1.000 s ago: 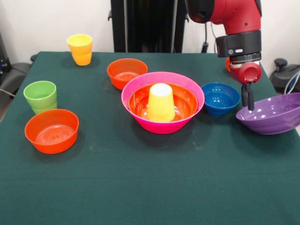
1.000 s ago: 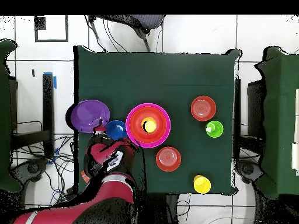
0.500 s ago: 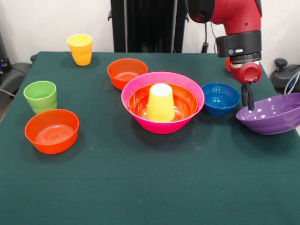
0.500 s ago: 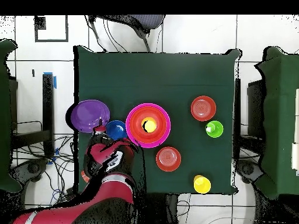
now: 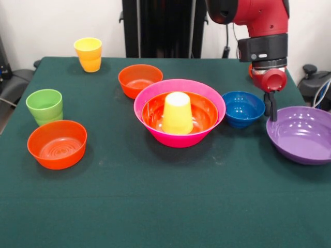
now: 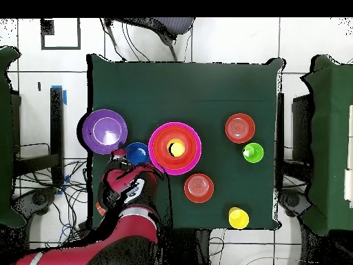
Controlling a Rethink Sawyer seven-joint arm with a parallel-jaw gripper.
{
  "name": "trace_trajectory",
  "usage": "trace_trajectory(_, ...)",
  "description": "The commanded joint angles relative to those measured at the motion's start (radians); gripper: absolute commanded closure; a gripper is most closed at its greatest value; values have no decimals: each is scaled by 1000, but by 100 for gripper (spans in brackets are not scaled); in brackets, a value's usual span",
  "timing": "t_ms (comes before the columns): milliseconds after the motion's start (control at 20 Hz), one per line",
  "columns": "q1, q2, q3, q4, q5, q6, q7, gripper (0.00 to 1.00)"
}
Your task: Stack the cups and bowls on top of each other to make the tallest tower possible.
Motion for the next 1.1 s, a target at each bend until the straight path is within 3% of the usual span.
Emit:
trace_trajectory(50,-9,-19,83,-21,-6,170,165,0)
trace_trajectory(600,-17,-17,96,-8,-23,160,173,0)
trace_trajectory(850,18,108,88,-72,-7,148,168,0)
trace_trajectory(1100,14,160,94,-89,-30,116,162,0)
